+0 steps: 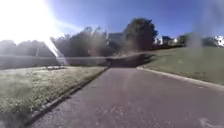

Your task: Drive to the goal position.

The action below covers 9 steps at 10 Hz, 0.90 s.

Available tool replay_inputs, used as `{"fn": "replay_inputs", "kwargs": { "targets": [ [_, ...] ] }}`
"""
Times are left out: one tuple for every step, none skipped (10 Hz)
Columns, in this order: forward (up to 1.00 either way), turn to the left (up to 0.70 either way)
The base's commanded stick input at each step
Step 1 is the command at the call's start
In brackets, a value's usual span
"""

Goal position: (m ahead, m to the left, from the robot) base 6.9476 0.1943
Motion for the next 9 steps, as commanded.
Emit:
{"fn": "replay_inputs", "kwargs": {
  "targets": [
    [0.45,0.0],
    [0.45,0.0],
    [0.45,0.0],
    [0.45,0.0],
    [0.45,0.0],
    [0.45,0.0],
    [0.45,0.0],
    [0.45,0.0],
    [0.45,0.0]
  ]
}}
